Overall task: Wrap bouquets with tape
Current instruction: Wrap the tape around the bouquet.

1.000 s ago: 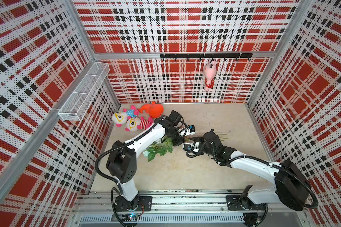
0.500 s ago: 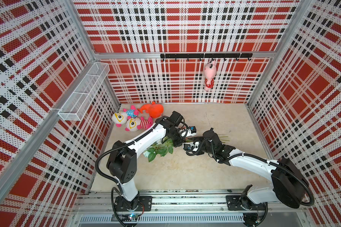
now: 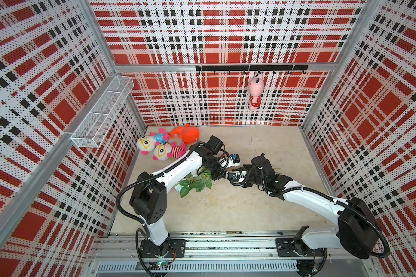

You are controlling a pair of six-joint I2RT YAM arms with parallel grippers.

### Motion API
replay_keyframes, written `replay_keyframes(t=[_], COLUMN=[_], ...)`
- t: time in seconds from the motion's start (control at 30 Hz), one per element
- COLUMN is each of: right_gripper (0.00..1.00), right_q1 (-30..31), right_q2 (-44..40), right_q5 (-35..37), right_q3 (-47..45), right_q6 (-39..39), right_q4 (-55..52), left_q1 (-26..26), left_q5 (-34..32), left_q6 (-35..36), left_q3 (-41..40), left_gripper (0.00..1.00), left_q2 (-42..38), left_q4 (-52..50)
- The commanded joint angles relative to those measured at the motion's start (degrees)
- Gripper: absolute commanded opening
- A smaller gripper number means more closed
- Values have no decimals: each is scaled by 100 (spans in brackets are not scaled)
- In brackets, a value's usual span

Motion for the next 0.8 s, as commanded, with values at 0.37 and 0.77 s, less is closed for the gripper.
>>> replay_keyframes(t=[0.37,0.77], right_gripper=[62,85], right_q1=[-225,-193], right_q2=[-654,-4274], right_q5=[112,-819], right_q3=[-221,-2867], right_q6=[376,4183], right_q4=[-412,2007], left_q1=[11,237], left_q5=[65,230], left_q6=[166,56], left_q3=[81,132], left_gripper=[0,0], left_q2=[-301,-275], left_q4=[77,269])
